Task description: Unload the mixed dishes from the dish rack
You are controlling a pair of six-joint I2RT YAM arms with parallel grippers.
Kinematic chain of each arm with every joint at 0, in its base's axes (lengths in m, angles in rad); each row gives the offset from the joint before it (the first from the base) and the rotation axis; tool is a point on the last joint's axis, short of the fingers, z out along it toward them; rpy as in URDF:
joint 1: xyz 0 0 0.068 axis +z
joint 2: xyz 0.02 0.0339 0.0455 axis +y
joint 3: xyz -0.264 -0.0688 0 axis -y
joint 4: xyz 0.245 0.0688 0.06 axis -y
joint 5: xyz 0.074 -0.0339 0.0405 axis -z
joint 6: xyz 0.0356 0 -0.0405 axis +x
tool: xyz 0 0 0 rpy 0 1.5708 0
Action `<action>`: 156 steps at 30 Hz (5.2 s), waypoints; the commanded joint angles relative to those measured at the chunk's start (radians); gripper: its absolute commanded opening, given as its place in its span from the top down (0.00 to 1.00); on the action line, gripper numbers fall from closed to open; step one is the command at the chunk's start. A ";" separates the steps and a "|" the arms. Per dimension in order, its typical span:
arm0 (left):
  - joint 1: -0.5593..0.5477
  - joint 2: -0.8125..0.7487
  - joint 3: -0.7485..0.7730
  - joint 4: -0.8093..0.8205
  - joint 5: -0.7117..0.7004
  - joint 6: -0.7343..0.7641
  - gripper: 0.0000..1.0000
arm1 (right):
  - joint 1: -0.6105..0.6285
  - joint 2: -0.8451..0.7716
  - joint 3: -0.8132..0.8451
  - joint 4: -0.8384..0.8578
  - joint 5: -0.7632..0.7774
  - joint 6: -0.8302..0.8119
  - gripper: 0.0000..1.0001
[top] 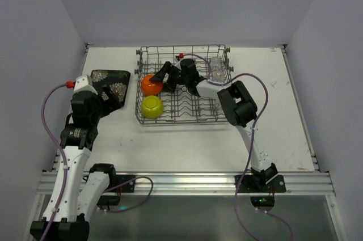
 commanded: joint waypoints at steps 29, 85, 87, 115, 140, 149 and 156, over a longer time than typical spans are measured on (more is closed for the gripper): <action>-0.011 -0.013 -0.011 0.045 0.016 0.029 0.00 | 0.014 -0.073 -0.061 0.254 -0.046 0.106 0.47; -0.014 -0.017 -0.011 0.051 0.009 0.029 0.00 | 0.009 -0.164 -0.057 0.494 -0.127 -0.041 1.00; -0.014 -0.019 -0.006 0.054 0.004 0.028 0.00 | 0.009 -0.226 -0.084 0.480 -0.135 -0.119 1.00; -0.151 0.312 0.442 0.019 0.603 0.012 0.00 | 0.596 -1.142 -0.509 -0.923 0.616 -1.342 1.00; -0.759 0.567 0.386 -0.048 0.300 0.052 0.16 | 0.767 -1.096 -0.482 -1.085 0.801 -1.351 1.00; -0.788 0.608 0.389 -0.097 0.191 0.081 0.63 | 0.767 -1.007 -0.416 -1.157 0.885 -1.336 1.00; -0.791 0.619 0.380 -0.110 0.135 0.083 1.00 | 0.765 -0.970 -0.377 -1.168 0.900 -1.339 1.00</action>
